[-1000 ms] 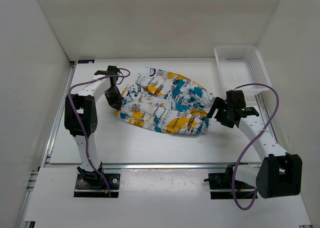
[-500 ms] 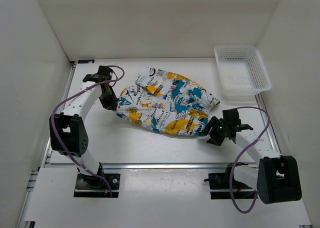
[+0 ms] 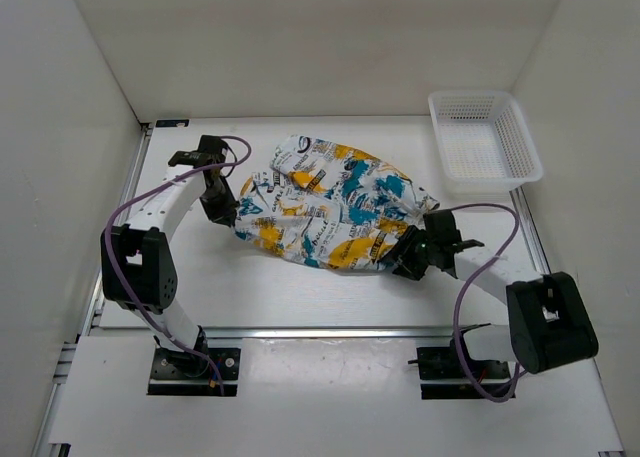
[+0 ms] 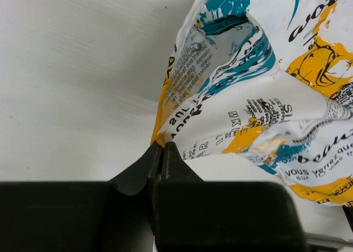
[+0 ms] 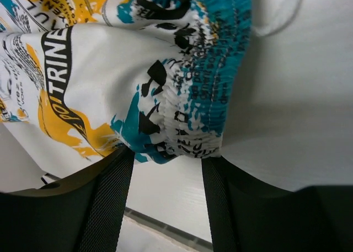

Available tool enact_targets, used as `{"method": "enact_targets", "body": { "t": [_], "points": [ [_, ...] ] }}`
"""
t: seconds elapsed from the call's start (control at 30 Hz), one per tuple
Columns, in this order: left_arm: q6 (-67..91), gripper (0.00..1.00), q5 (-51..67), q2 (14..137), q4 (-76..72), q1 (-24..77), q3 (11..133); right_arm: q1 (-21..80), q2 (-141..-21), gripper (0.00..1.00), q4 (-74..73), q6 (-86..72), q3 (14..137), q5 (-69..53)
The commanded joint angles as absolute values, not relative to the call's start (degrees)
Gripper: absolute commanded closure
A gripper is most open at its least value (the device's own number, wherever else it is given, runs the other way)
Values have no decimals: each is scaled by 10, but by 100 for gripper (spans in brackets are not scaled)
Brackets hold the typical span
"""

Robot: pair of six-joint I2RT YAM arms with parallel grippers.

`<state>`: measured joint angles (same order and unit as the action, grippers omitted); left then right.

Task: Fold and stack the shorts
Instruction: Flatten the shorts out

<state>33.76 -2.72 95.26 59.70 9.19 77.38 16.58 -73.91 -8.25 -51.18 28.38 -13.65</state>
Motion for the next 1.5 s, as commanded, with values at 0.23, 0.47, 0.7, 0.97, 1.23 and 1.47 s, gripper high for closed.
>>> {"method": "enact_targets", "body": {
  "t": [0.23, 0.47, 0.7, 0.97, 1.23, 1.47],
  "points": [
    [342, 89, -25, 944, 598, 95, 788, 200, -845, 71, -87, -520, 374, 17],
    [336, 89, -37, 956, 621, 95, 844, 185, -818, 100, -167, -469, 443, 81],
    [323, 89, -40, 1059, 702, 84, 1127, 123, -815, 100, -263, -383, 708, 88],
    [318, 89, -23, 953, 633, 65, 1057, 118, -716, 100, -320, -337, 722, 55],
    [330, 81, 30, 858, 527, 70, 663, 128, -552, 100, -331, -373, 383, -14],
    [355, 16, 69, 889, 527, 98, 622, 128, -568, 51, -342, -374, 352, -9]
  ]
}}
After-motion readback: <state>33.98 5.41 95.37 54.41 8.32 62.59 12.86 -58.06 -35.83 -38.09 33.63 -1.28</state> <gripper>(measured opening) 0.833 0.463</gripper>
